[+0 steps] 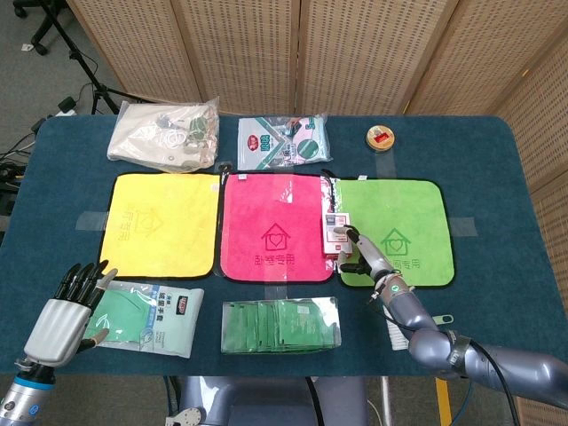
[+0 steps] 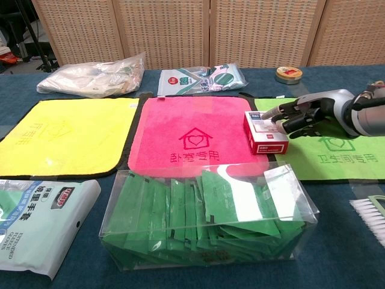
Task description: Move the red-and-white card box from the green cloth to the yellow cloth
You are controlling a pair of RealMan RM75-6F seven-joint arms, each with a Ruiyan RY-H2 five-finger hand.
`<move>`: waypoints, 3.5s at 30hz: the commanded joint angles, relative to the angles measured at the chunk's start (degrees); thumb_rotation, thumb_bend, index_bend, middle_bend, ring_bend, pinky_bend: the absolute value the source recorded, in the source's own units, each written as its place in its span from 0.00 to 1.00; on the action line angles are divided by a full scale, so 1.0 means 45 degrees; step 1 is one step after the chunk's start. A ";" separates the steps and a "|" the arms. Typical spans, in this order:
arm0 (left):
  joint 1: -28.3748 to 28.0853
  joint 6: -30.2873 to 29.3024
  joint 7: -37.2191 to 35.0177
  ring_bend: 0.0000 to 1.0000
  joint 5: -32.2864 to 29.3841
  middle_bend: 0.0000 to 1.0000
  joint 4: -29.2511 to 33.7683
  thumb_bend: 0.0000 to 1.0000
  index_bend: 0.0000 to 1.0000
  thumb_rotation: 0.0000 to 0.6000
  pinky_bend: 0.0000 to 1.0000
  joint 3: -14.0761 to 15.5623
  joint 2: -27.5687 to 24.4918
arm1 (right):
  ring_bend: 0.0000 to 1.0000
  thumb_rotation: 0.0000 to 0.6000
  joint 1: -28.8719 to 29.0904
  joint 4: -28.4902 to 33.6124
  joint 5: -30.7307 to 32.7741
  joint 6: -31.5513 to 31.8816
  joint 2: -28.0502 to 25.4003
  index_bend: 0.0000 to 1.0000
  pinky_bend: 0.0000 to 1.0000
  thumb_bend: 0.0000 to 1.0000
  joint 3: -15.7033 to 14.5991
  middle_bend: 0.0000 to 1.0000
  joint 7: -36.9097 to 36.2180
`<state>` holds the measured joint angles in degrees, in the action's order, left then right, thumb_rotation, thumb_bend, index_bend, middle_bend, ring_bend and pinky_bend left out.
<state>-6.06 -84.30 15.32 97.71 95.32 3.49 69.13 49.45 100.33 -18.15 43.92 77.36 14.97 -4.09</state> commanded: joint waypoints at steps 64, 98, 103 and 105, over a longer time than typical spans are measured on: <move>-0.0070 0.0068 -0.0098 0.00 -0.0154 0.00 0.0030 0.11 0.00 1.00 0.00 -0.0019 -0.0040 | 0.00 1.00 0.0440 0.3080 -0.0853 0.3645 -0.0101 0.13 0.00 0.61 -0.0381 0.00 0.3778; -0.0590 0.1012 -0.0291 0.00 -0.0229 0.00 -0.0849 0.11 0.00 1.00 0.00 0.0088 0.0921 | 0.00 1.00 -0.7788 -0.4037 -1.6006 1.0964 -0.1154 0.11 0.00 0.32 -0.4641 0.00 0.1604; -0.0777 0.1362 -0.0310 0.00 -0.0460 0.00 -0.0976 0.11 0.00 1.00 0.00 0.0003 0.1080 | 0.00 1.00 -0.8232 -0.4895 -1.5827 1.1145 -0.0858 0.09 0.00 0.23 -0.4355 0.00 0.1641; -0.0911 0.1597 -0.0298 0.00 -0.0615 0.00 -0.0968 0.11 0.00 1.00 0.00 -0.0068 0.1114 | 0.00 1.00 -0.8385 -0.5200 -1.5812 1.1225 -0.0704 0.09 0.00 0.23 -0.4225 0.00 0.1558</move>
<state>-9.84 -77.55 13.94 95.31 90.99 3.38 74.01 12.41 77.87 -89.49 94.01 73.56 -4.61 3.11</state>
